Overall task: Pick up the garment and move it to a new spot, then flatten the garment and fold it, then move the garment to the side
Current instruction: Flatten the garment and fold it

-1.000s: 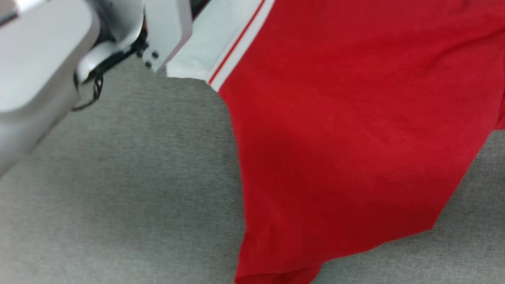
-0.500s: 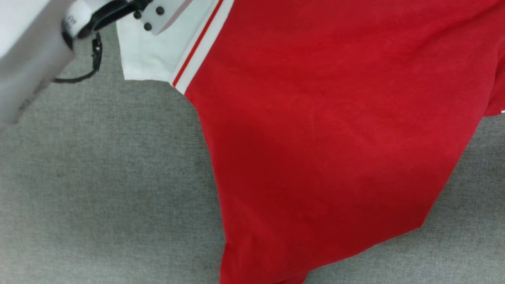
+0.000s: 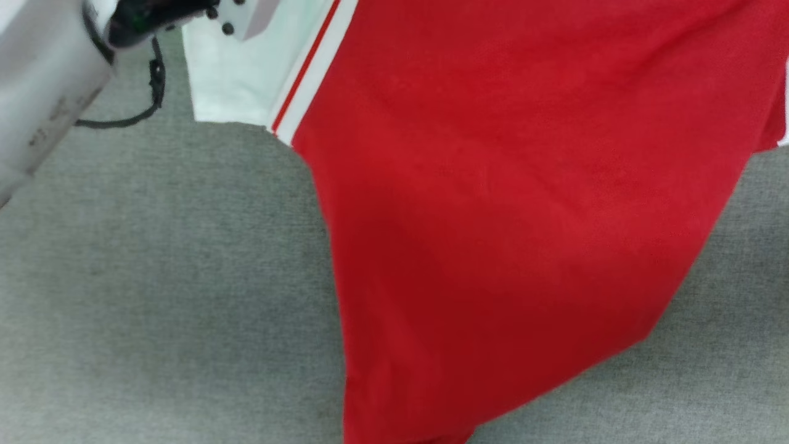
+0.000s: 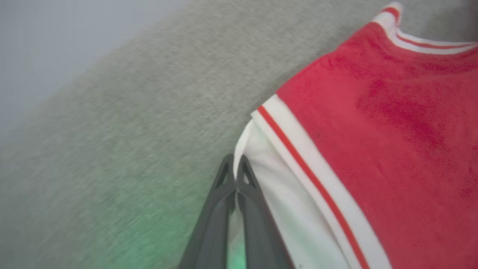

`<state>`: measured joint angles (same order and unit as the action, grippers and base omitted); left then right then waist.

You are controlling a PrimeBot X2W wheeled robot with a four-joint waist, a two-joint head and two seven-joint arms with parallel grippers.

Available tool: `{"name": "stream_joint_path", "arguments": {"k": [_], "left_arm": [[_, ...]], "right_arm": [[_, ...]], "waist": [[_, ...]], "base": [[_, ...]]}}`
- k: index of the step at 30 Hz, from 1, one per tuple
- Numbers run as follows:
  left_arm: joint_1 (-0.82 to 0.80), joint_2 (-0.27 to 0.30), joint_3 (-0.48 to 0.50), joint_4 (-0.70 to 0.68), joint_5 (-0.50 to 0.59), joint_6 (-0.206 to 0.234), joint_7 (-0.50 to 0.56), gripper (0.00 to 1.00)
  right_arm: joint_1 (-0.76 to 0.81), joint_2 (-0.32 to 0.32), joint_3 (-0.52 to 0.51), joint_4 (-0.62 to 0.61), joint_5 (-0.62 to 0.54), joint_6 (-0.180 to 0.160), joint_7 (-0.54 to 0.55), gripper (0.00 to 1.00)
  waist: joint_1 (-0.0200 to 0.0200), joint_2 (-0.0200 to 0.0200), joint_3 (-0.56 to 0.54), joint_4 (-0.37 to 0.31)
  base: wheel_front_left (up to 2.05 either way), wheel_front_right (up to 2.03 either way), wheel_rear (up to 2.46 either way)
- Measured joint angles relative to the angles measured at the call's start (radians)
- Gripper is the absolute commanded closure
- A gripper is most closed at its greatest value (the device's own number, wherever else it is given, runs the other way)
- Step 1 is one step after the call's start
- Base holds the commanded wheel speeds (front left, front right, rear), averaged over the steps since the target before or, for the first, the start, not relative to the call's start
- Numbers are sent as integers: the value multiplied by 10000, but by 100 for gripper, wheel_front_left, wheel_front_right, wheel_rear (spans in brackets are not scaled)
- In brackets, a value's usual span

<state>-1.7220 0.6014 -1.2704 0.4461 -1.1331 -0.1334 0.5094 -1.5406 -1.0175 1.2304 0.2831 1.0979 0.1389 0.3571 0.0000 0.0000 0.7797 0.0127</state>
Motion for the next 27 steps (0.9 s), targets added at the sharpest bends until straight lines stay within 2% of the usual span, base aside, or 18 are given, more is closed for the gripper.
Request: {"name": "stream_joint_path", "arguments": {"k": [4,8,13,17,19,22,27], "left_arm": [[182,-52,385,1289,-623,15,-1818,100],[-66,-360,1005,2840,-660,15,-3614,100],[-1038,-1269,2257,4677,-1166,205,-5662,100],[-2172,-2013,3168,5467,-1346,307,-7352,100],[-2562,-2347,3664,5628,-1509,295,-7630,100],[-2649,-2661,3927,5779,-1154,203,-7697,100],[-1578,-2667,5177,5776,-1262,86,-7735,100]], "right_arm": [[-41,360,-278,895,-173,-73,-1177,100],[-679,940,-1174,2468,-428,-73,-2326,100],[-2137,2468,-2621,5225,-1538,-69,-3919,100],[-3661,3645,-3649,7340,-2541,-69,-5281,100],[-4358,4092,-3958,8042,-2966,-71,-5703,100],[-4783,4589,-4157,8679,-3250,-73,-5881,100],[-3986,4886,-3847,8951,-3394,-73,-5850,100]], "waist": [[0,0,-461,50],[0,0,-945,99],[0,0,-1428,124],[0,0,-1675,105],[0,0,-1785,112],[0,0,-1936,167],[0,0,-2231,241]], "base": [[0,0,0],[0,0,0],[0,0,0],[0,0,0],[0,0,0],[0,0,0],[0,0,0]]}}
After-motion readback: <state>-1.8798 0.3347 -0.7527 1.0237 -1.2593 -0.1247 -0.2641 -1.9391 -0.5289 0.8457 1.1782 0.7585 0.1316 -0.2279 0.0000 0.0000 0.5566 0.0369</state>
